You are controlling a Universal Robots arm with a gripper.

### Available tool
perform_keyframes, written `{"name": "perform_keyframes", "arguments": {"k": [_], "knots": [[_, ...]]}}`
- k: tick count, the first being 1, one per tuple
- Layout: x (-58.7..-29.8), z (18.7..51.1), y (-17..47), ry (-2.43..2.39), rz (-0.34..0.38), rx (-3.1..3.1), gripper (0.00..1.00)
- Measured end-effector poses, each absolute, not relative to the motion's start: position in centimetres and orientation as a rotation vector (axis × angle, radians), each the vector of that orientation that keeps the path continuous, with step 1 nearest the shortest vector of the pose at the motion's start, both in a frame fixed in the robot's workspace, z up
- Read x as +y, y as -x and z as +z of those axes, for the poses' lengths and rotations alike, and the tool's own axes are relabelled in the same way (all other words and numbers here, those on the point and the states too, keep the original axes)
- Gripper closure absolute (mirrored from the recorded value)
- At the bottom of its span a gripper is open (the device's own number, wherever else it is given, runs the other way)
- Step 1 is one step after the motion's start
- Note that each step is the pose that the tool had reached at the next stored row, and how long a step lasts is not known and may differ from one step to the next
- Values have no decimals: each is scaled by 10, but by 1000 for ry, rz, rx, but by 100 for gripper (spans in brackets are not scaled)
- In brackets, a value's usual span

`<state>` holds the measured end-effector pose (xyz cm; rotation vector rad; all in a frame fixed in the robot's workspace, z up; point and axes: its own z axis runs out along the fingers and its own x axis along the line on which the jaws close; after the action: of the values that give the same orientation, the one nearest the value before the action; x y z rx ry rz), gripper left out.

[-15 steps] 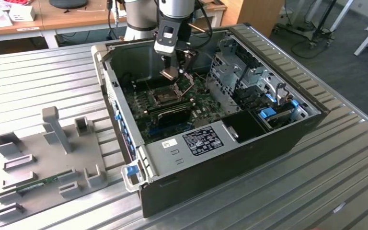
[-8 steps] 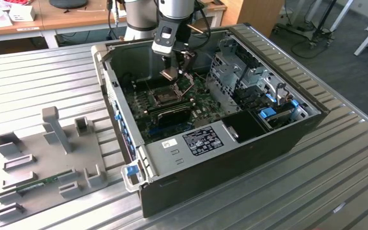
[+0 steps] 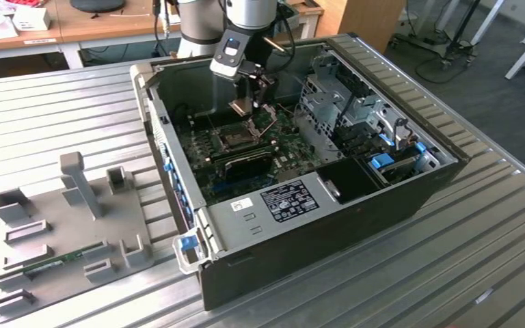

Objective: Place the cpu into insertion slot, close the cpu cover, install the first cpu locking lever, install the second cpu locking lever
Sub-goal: 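Place the cpu into insertion slot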

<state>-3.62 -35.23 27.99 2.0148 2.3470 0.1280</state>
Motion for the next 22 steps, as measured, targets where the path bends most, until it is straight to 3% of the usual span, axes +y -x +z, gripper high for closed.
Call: {"name": "perform_keyframes", "arguments": {"k": [22], "knots": [[-346, 275, 40, -2105, 125, 2262, 45]]}}
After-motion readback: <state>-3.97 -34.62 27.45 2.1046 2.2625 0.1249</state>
